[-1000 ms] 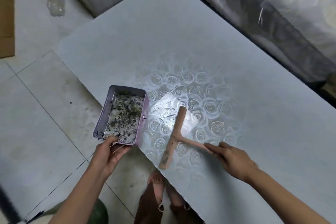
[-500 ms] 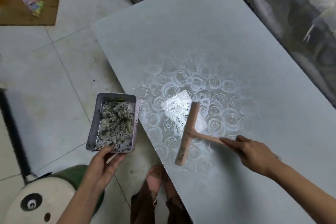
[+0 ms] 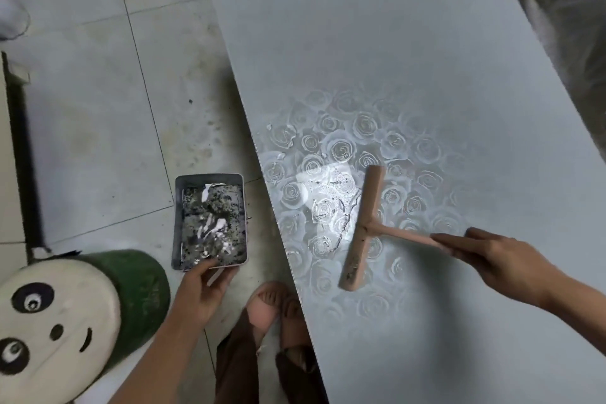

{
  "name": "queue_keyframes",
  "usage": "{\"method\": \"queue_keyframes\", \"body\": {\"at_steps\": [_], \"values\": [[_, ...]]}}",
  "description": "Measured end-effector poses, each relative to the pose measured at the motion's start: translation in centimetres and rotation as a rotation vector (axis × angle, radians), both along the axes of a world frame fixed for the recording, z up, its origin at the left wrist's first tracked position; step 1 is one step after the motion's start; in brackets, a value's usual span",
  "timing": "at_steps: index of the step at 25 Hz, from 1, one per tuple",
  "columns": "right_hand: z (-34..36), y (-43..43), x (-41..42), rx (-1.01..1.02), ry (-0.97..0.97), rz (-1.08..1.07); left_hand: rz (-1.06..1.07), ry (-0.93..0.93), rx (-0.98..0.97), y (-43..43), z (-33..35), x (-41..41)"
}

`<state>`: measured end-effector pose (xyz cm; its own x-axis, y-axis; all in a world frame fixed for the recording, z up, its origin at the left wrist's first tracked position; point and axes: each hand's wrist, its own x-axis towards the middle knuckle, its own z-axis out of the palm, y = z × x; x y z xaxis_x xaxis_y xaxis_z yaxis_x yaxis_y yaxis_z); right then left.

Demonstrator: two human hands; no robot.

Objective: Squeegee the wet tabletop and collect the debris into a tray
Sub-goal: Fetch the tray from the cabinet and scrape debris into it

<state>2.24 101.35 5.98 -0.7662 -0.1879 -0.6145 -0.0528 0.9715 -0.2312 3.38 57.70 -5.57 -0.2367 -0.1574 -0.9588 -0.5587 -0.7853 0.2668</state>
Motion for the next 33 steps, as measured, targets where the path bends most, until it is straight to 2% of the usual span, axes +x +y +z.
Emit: {"method": "queue_keyframes", "body": {"at_steps": [3,5,8,10,13,16,19,22,23,26,29,31,33], "values": [[-0.9,-1.1,-1.1,-0.039,0.113,0.083,0.066,0.077,0.005,1.1,-3.2,0.8],[-0.2,1.1,-1.1,-0.051,0.151,0.035,0.011,0.073,0.067,1.0,-5.4,1.4],[0.9,3.7,-0.5,0.010,0.107,-0.040,-0.076,0.090,0.131,1.8,-7.9,1.8],[-0.2,1.9,-0.9,-0.033,0.108,-0.003,-0.223,0.230,0.014,3.2,-5.9,1.5],[-2.9,-5.9,-3.5,-0.082,0.104,0.152,0.016,0.087,0.087,5.0,-5.1,0.4],[-3.0,-10.7,-6.7,-0.073,0.217,0.301,0.082,0.023,0.115,5.3,-4.3,0.0],[0.1,-6.8,-7.5,-0.138,0.266,0.220,0.118,0.068,0.122,5.3,-4.1,0.0],[2.3,-1.9,-6.7,0.051,0.147,0.181,0.145,0.094,0.138,5.5,-4.3,0.1],[2.1,-2.2,-6.4,0.095,0.111,0.209,0.144,0.089,0.134,5.6,-4.3,0.1],[-0.3,-7.5,-7.2,0.018,0.098,0.277,0.122,0.077,0.123,5.6,-4.4,0.1],[-2.3,-13.1,-10.3,-0.022,0.228,0.365,0.115,0.078,0.137,5.4,-4.6,0.1],[-1.7,-13.2,-11.3,-0.062,0.276,0.382,0.126,0.088,0.146,5.2,-4.8,0.1],[-0.2,-9.5,-11.3,-0.090,0.278,0.281,0.153,0.106,0.184,5.0,-5.0,0.0]]}}
